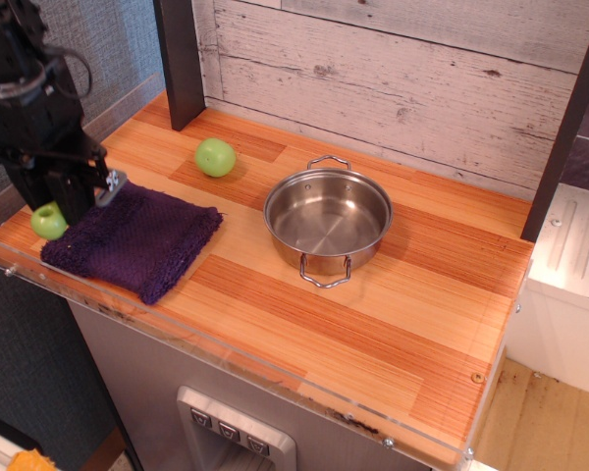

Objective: Put the spatula on top of the cloth.

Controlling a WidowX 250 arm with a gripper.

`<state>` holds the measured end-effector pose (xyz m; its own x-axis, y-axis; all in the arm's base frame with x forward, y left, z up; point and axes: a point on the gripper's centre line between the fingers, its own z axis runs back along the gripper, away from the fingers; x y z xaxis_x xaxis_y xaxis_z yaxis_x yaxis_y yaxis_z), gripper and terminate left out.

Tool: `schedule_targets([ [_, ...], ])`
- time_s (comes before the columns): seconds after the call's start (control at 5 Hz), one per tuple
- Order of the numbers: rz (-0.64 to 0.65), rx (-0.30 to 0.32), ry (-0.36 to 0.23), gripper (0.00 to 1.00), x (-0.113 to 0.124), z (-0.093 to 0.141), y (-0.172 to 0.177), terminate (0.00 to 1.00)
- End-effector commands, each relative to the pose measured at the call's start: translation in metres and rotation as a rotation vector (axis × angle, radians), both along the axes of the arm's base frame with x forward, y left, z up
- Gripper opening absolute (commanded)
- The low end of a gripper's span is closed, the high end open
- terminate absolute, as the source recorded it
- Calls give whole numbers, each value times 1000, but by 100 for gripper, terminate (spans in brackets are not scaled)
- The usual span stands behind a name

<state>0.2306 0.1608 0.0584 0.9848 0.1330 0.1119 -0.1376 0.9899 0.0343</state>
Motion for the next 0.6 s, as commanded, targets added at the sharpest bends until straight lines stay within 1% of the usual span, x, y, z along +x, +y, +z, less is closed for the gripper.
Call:
schedule_targets([
  [0.0, -56, -7, -27, 0, 14, -3, -22, 0],
  [0.2, -60, -11, -28, 100, 17, -3, -25, 0],
  [0.4, -63, -14, -18, 100, 18, 0, -27, 0],
])
